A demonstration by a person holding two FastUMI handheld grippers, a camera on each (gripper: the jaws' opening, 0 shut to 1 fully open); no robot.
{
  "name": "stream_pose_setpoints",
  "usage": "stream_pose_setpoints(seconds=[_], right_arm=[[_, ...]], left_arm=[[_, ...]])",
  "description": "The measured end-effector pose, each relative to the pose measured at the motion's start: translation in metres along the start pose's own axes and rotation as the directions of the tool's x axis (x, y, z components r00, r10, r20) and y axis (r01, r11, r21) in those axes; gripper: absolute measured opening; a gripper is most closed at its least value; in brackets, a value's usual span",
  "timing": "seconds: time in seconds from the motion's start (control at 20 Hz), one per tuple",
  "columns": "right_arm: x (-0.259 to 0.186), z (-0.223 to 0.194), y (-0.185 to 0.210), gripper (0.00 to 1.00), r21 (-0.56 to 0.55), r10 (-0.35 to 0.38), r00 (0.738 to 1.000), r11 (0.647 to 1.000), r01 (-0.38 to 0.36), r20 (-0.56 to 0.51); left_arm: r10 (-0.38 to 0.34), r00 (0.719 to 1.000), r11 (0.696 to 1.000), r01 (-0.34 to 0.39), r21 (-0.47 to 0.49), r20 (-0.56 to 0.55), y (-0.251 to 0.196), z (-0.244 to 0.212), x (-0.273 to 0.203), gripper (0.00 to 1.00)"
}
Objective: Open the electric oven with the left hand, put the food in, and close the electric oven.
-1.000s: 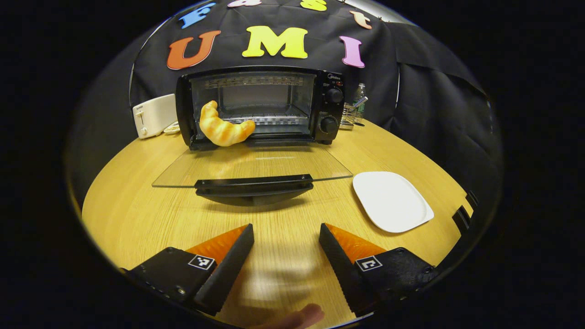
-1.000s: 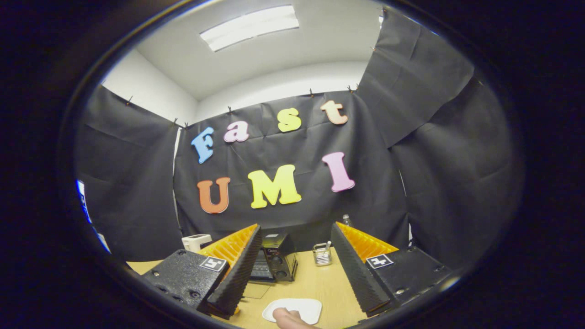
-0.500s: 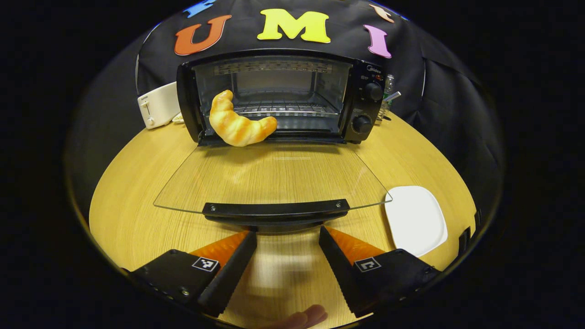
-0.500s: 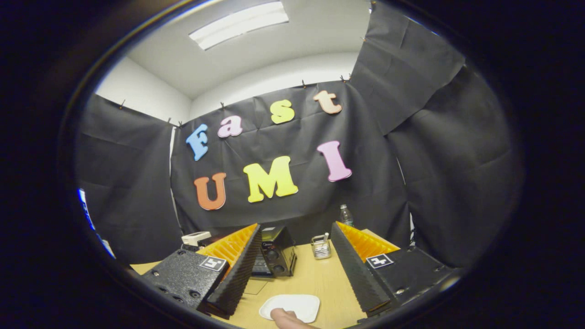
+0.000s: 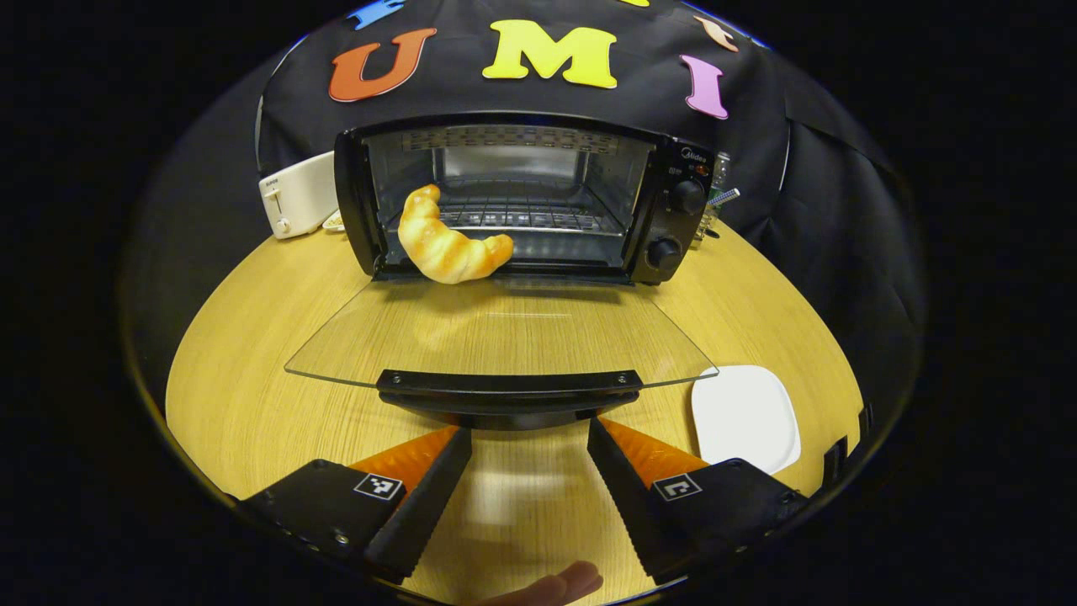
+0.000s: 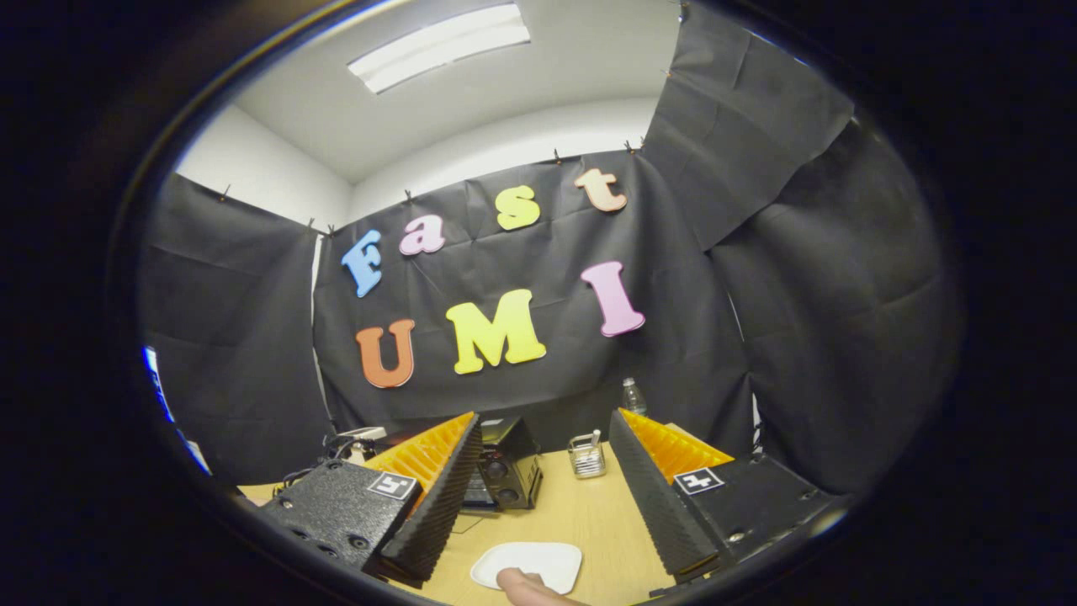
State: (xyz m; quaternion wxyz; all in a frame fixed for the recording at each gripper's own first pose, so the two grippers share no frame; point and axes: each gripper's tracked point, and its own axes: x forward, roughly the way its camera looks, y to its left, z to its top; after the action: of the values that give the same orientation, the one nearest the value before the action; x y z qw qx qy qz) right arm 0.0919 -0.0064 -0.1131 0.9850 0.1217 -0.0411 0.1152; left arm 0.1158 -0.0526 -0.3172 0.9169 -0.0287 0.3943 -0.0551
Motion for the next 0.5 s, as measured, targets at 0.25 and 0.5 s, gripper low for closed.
stream_pose_setpoints(seconds=[0.25,0.5], right_arm=[[-0.002,0.003,-0.004,1.0,0.005,-0.004,1.0,1.0,0.004,0.001],[-0.011,0.013,-0.002,1.0,0.002,-0.003,1.0,1.0,0.003,0.012]], left_arm=[[-0.001,0.997,1.0,-0.001,0.017,0.084,-0.004,0.052,-0.023,0.93],[0.083,0.926,0.995,-0.097,0.019,0.367,0.027,0.169,-0.05,0.96]])
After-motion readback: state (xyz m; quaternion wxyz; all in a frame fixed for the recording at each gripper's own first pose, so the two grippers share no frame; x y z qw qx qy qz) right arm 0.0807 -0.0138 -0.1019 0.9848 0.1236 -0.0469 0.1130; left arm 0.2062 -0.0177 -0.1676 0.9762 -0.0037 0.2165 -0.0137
